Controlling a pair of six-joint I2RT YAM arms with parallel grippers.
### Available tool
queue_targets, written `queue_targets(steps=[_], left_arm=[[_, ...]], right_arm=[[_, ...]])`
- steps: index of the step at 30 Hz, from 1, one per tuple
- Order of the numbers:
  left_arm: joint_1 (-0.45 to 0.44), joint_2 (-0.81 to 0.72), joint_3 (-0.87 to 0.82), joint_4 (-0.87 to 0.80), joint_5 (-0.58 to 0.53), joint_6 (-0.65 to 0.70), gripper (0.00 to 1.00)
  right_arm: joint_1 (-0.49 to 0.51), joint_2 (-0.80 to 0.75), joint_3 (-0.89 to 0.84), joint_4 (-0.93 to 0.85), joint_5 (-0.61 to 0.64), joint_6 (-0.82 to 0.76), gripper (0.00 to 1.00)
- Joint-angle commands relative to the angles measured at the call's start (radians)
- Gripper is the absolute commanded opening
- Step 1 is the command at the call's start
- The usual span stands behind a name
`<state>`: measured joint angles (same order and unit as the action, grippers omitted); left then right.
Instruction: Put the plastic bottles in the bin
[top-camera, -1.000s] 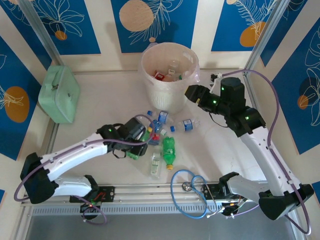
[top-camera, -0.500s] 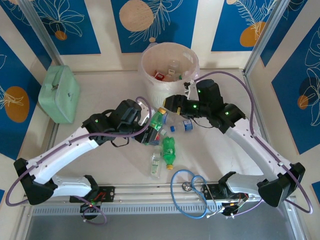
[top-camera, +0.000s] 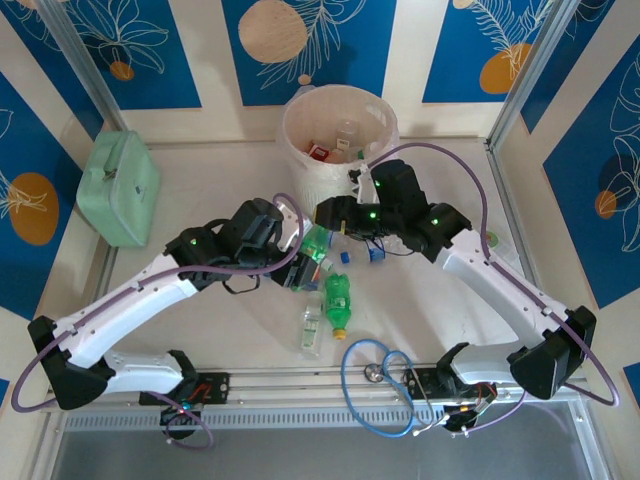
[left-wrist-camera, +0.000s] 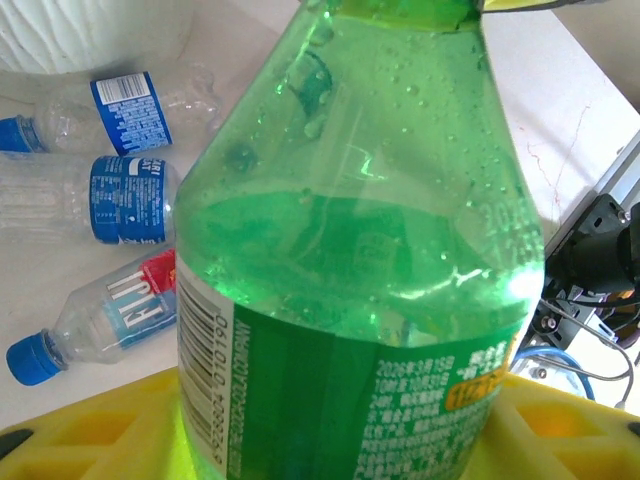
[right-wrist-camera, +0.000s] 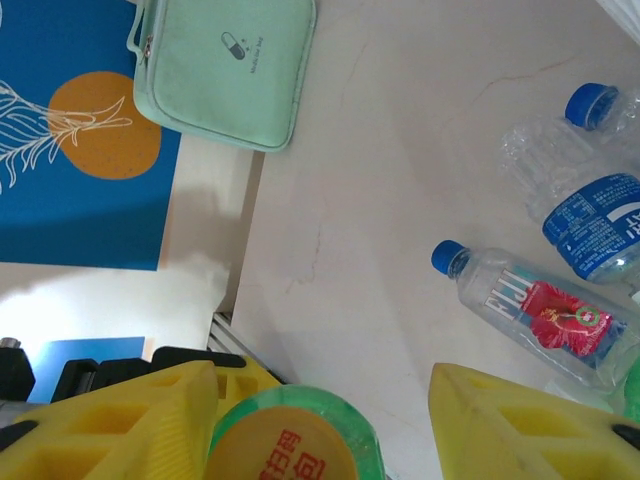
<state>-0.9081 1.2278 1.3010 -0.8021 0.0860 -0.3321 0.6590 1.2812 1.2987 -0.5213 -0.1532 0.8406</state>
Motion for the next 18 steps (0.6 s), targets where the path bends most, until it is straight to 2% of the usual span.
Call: queue_targets(steps=[1,7,10,15,18], left_arm=[[-0.003,0.005,-0.014,0.026,0.000,-0.007,0.60],[-0.003,0.009,-0.025,0.041,-0.008,-0.014,0.62],[-0.002,0.008,-0.032,0.052,-0.019,-0.019,0.73],[-0.002,0.001,-0.048,0.093,-0.054,-0.049,1.00],[0.002,-0.011,-0.045,0.097,-0.086,-0.058,1.00]], right_arm=[[0.017,-0.011,0.034,-0.028,0.025,-0.017,0.53],[0.024,-0.016,0.037,-0.028,0.049,-0.015,0.39],[0.025,-0.019,0.044,-0.032,0.054,-0.020,0.31],[0.022,-0.028,0.049,-0.033,0.068,-0.021,0.26],[0.006,-0.031,0.074,-0.042,0.082,-0.033,0.26]])
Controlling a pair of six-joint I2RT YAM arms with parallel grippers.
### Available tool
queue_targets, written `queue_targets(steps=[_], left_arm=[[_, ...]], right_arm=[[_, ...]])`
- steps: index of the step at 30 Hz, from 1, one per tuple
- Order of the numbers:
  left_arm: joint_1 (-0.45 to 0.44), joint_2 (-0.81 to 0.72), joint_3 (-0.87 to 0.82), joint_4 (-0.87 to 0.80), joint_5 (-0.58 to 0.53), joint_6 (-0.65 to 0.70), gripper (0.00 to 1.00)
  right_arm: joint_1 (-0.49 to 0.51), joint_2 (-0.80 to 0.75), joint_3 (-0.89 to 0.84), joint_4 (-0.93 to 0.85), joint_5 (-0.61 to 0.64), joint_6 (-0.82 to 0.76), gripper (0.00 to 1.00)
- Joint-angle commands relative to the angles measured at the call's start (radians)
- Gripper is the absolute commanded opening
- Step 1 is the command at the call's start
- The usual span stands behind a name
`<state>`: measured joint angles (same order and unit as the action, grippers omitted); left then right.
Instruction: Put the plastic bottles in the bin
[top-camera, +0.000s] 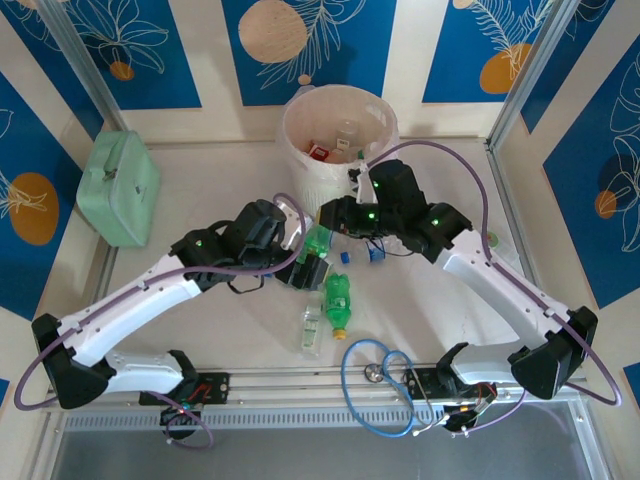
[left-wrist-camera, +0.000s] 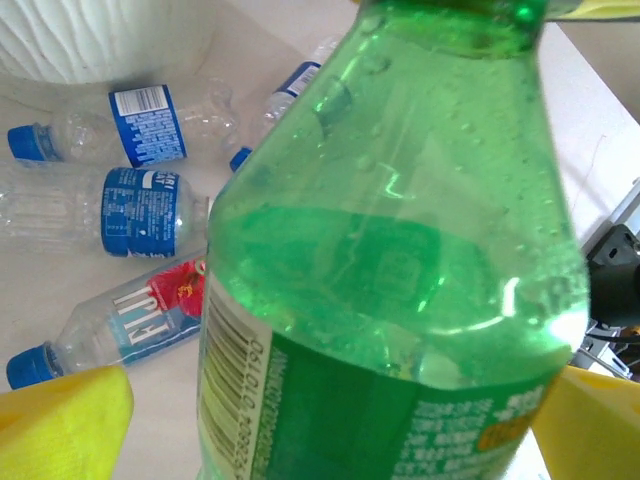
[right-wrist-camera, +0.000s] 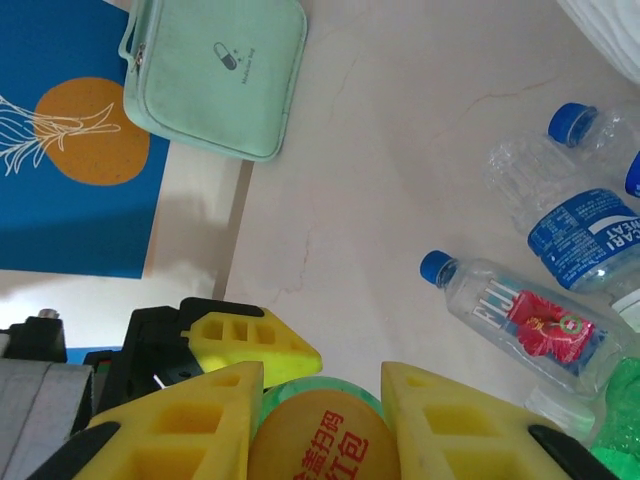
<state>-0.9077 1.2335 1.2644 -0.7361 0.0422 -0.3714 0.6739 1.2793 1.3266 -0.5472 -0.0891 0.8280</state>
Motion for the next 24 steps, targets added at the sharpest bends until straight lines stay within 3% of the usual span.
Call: queue_targets(steps=[1,13,24], left_arm=[[0.004,-0.026,-0.012,0.034,-0.049,-0.022,1.00],[0.009,-0.181,-0.105,0.072,-0.123,-0.073,1.00],[0.010,-0.158,-0.197,0.029,-0.131,-0.117,1.00]], right_arm=[[-0.025,-0.028,0.066,-0.022,0.021,-0.028,0.26],[-0.313,0.116,0.382,0.090,0.010,0.002,0.26],[-0.426,0.442,0.662,0.130,-0.039,0.090,0.27]])
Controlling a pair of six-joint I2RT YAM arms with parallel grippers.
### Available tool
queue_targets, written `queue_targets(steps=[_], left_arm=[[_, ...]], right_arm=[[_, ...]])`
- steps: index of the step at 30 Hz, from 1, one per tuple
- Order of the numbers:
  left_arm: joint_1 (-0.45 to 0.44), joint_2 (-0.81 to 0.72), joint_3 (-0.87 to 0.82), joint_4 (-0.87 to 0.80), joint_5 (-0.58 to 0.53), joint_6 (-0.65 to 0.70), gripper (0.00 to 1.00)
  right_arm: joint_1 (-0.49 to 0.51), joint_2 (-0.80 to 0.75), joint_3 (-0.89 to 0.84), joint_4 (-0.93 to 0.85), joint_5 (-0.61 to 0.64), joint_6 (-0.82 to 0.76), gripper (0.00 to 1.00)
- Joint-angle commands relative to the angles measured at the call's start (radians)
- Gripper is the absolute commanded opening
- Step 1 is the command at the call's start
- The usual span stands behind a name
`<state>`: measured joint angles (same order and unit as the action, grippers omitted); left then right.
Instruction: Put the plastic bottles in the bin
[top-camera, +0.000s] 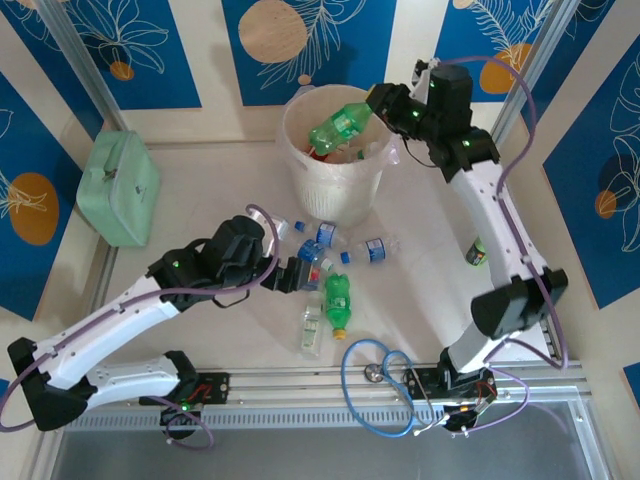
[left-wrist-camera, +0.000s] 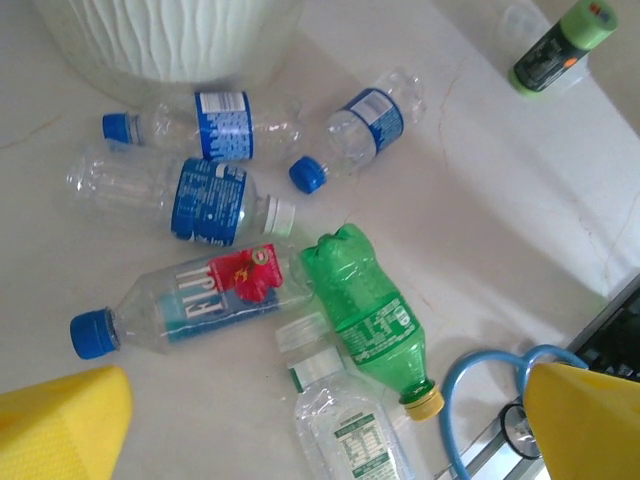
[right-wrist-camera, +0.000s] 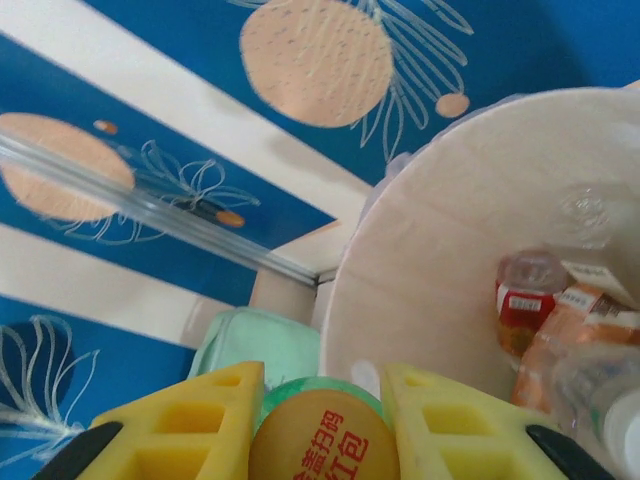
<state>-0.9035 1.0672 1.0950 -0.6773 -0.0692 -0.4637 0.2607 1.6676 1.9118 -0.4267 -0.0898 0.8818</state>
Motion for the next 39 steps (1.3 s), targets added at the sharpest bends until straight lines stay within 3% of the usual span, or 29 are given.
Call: queue_targets(steps=[1,3,8,12,16,20,27,31,39], left_arm=[[0.006,0.013,-0.037,-0.032,-0.017,-0.032,1.00],[0.005,0.023,-0.049,-0.031,-0.001,-0.032,1.00],[0.006,0.061,-0.054,-0.060,0.005,-0.015,1.00],[0.006,0.079,-0.061,-0.075,0.018,-0.006,1.00],[0.003,0.077,-0.082,-0.075,0.030,0.003,1.00],[0.002,0.077,-0.106,-0.064,0.050,-0.001,1.00],[-0.022,0.121,-0.127,-0.053,0.070,-0.030,1.00],[-0.046,0.178,-0.104,-0.075,0.086,-0.021,1.00],[-0.168,0.304,-0.032,-0.157,0.135,-0.082,1.00]], right_arm=[[-0.015,0.083,0.108,0.002,-0.048,0.039,0.27],[-0.018,0.156,0.192,-0.034,-0.060,0.039,0.32],[-0.023,0.349,0.470,-0.197,-0.108,0.028,0.56],[-0.020,0.433,0.626,-0.301,-0.091,-0.001,0.60],[-0.025,0.401,0.603,-0.309,-0.073,-0.022,0.61],[-0.026,0.287,0.447,-0.265,-0.057,-0.049,0.61],[-0.024,-0.089,-0.106,-0.061,-0.066,-0.053,0.62],[-0.019,-0.302,-0.362,-0.046,-0.052,-0.065,0.62],[-0.020,-0.588,-0.600,-0.158,0.003,-0.092,0.64]])
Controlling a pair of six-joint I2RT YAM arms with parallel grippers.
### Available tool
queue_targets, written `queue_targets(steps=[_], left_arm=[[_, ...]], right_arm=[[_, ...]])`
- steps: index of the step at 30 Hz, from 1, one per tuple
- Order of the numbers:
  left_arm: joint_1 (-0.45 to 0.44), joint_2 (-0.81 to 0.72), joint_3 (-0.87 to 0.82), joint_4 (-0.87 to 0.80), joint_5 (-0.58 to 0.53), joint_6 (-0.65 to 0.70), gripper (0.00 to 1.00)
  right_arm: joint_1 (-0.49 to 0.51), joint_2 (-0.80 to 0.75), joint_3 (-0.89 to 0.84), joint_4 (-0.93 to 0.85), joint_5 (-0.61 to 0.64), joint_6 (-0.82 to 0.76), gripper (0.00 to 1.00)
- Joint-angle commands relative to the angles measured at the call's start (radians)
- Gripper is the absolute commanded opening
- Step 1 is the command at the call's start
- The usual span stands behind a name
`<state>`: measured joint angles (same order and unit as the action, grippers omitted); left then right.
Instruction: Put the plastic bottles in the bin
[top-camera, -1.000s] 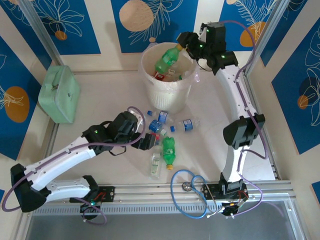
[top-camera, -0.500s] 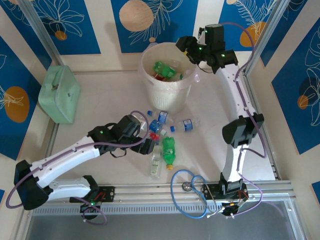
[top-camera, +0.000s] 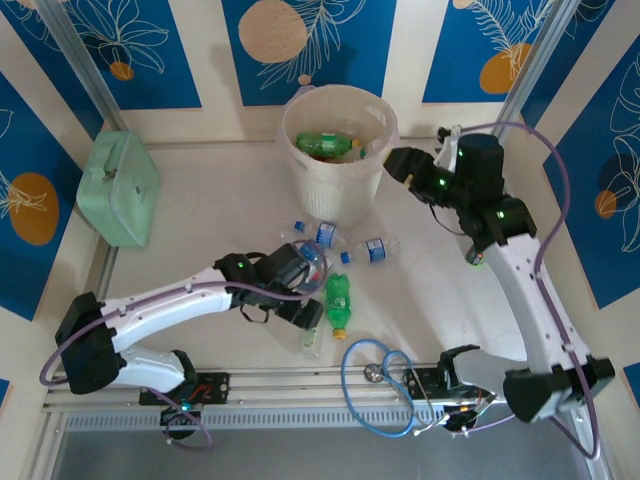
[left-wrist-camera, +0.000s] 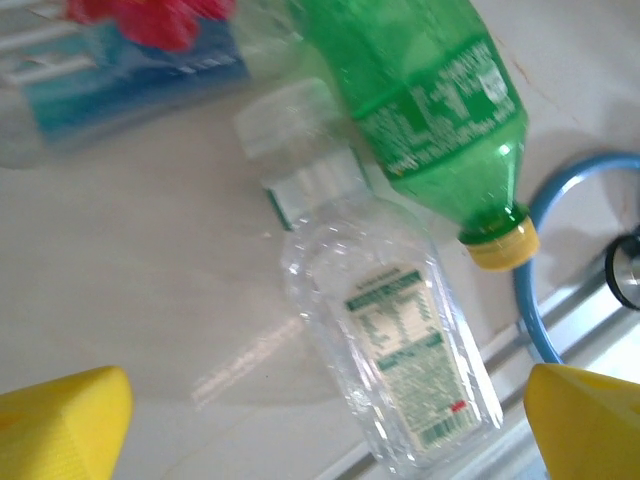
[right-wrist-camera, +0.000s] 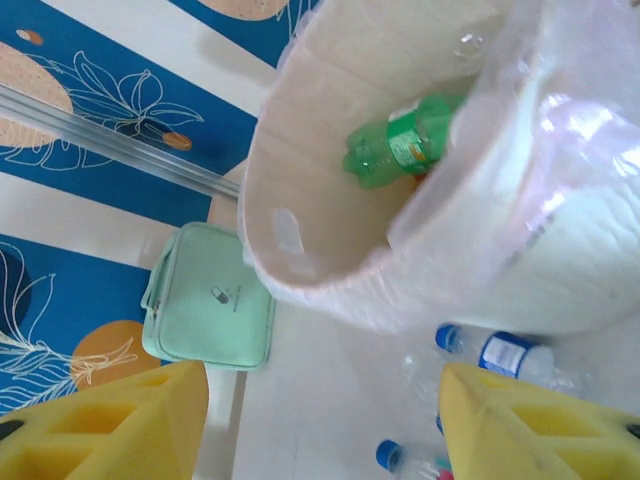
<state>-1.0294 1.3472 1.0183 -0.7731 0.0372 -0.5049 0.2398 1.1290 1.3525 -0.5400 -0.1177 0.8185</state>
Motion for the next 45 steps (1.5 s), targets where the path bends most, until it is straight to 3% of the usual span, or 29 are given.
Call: queue_targets(steps=[1,11,16,20,28,39,45], left_arm=[[-0.056,0.038,0.052,-0.075,0.018,-0.052,1.00],[-0.154,0.266,0.134,-0.119,0.003,-0.097,1.00],[-0.160,0.339,0.153,-0.128,-0.016,-0.106,0.99],[-0.155,0.359,0.149,-0.125,-0.019,-0.113,0.92],[-0.130,0.424,0.171,-0.149,0.009,-0.103,0.63],[-0.129,0.270,0.184,-0.215,-0.122,-0.113,0.60],[-0.123,0.151,0.220,-0.193,-0.215,-0.034,0.60]], right_arm=[[-0.002,-0.072,-0.060,-0.051,0.035,-0.027,0.65],[-0.026,-0.140,-0.148,-0.062,-0.014,-0.004,0.65],[-0.049,-0.164,-0.160,-0.083,-0.032,-0.012,0.65],[-0.092,-0.193,-0.186,-0.086,-0.058,-0.007,0.65],[-0.149,-0.224,-0.210,-0.095,-0.090,-0.005,0.64],[-0.162,-0.221,-0.226,-0.082,-0.132,0.007,0.64],[-0.150,-0.213,-0.282,-0.036,-0.206,0.043,0.64]])
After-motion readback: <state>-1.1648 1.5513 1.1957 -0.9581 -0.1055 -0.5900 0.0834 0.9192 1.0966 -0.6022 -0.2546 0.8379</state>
